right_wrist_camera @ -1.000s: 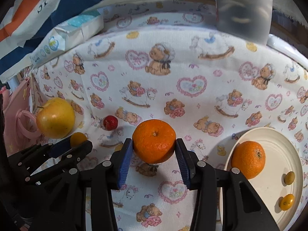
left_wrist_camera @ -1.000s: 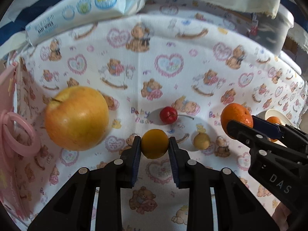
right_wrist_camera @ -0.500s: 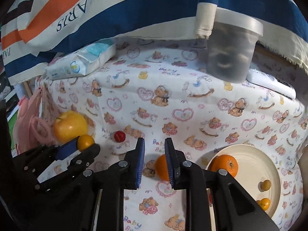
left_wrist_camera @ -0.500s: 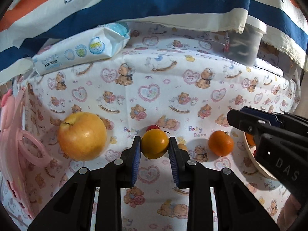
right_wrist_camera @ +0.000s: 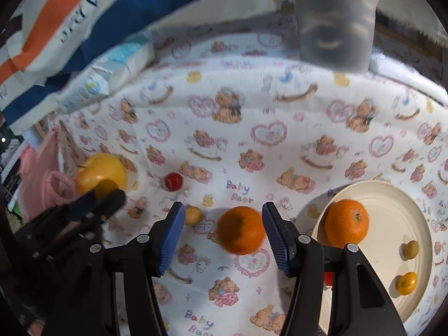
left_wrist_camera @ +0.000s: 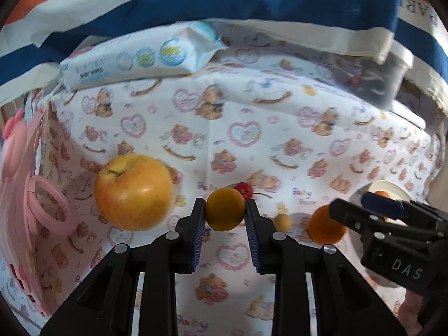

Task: Organize fruits
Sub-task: 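Carry the yellow tomato in the left tool and mandarin in the right over the plate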

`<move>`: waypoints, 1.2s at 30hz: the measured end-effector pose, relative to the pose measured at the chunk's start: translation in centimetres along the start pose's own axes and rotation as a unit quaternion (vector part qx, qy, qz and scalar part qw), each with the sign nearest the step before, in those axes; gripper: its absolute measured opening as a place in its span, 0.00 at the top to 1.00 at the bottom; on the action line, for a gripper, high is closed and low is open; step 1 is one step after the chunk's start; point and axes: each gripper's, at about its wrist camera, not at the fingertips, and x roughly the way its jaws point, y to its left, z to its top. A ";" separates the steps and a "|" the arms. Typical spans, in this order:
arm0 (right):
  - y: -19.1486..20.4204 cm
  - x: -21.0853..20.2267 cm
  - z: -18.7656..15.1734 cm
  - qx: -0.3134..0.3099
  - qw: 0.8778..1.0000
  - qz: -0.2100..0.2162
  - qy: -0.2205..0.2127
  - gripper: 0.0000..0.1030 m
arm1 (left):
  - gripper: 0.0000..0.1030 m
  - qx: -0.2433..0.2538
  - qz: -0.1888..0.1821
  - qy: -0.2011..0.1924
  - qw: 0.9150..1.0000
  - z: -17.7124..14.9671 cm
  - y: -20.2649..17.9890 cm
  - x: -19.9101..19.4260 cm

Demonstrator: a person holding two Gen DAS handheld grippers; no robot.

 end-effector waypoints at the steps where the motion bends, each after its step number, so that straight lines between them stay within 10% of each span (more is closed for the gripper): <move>1: 0.0 0.4 -0.1 -0.001 1.000 -0.003 0.004 0.43 | 0.74 -0.002 0.004 0.003 1.000 0.0 0.2 0.3; 24: 0.5 4.8 -1.7 -0.031 0.997 -0.043 0.056 0.51 | 0.74 -0.003 0.005 0.034 0.999 -0.8 0.5 2.4; 36: 0.1 -4.4 -0.2 -0.025 0.999 -0.023 -0.035 0.51 | 0.74 0.016 -0.020 -0.013 1.000 -0.5 -0.7 -0.7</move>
